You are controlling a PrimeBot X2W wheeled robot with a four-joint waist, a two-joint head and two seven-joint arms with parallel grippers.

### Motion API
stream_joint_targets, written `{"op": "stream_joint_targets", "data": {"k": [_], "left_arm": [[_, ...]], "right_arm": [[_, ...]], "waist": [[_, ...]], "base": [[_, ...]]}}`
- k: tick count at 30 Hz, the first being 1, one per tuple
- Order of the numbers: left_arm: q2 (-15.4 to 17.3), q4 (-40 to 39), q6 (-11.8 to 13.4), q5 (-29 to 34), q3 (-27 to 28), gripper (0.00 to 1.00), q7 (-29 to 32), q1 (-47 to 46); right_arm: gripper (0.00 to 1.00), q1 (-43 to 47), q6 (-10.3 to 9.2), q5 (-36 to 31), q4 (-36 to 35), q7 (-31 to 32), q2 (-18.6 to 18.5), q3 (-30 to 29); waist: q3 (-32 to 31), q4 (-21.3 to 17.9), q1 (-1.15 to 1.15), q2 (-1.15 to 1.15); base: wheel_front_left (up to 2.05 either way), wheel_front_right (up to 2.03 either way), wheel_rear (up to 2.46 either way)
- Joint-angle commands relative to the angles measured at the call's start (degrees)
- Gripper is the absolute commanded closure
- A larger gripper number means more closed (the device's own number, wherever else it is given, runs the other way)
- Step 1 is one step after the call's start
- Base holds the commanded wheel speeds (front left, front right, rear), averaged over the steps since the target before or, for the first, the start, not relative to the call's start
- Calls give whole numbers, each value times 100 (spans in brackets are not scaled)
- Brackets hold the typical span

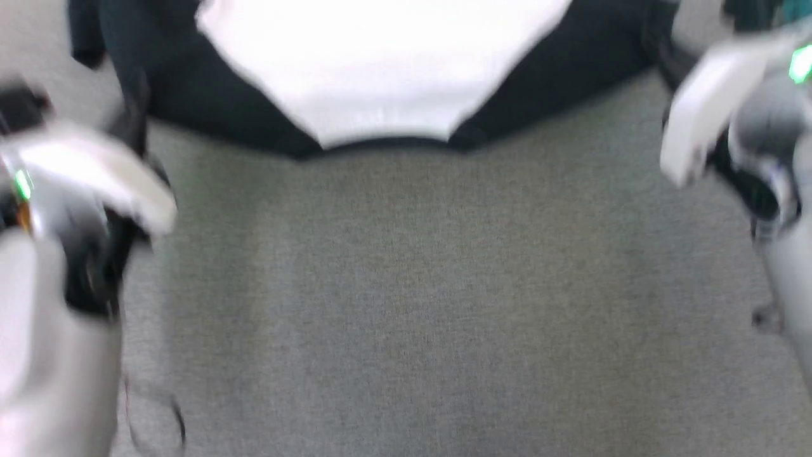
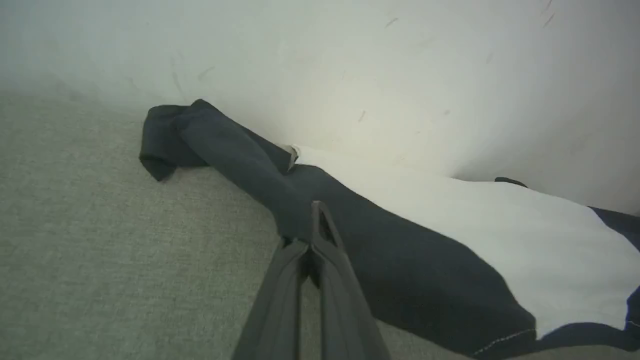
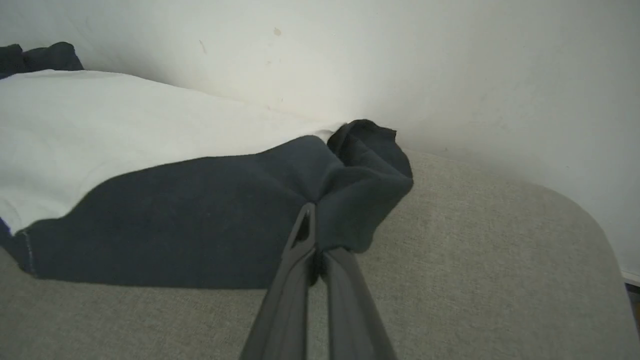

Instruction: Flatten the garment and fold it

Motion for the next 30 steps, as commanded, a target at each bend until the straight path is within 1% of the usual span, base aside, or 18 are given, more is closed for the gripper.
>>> {"op": "stream_joint_targets", "data": {"k": [1,5,8,14,18,23,26,30], "left_arm": [[62,-168,45,-22,13,100,63,284],[63,-951,285,-114,9,100,403,1539],[-78,-1491,419,-309,58,100,508,2342],[-286,-2068,577,-519,-51,100,701,3601],[-311,-2190,667,-520,-145,100,814,4082],[-369,-2207,759,-561,-249,100,943,4426],[-396,-2199,817,-570,-295,100,998,4573],[-425,-2089,862,-504,-335,100,930,4679]], "right_arm": [[100,242,-13,50,-148,56,-65,-66],[100,1359,-13,98,-787,339,-94,-380],[100,2074,-13,-41,-1245,519,-25,-655],[100,3196,-13,-390,-1955,1003,155,-1083],[100,3858,-13,-622,-2402,1395,319,-1407],[100,4511,-13,-921,-2831,1737,575,-1660],[100,4829,-13,-1058,-2847,1811,779,-1759],[100,5119,-13,-1182,-2651,1693,1068,-1872]], "waist": [[-491,46,2,0],[-795,60,2,0],[-925,49,2,0],[-1133,62,2,0],[-1221,108,2,0],[-1255,115,2,0],[-1248,114,2,0],[-1244,110,2,0]], "base": [[0,0,0],[0,0,0],[0,0,0],[0,0,0],[0,0,0],[0,0,0],[0,0,0],[0,0,0]]}}
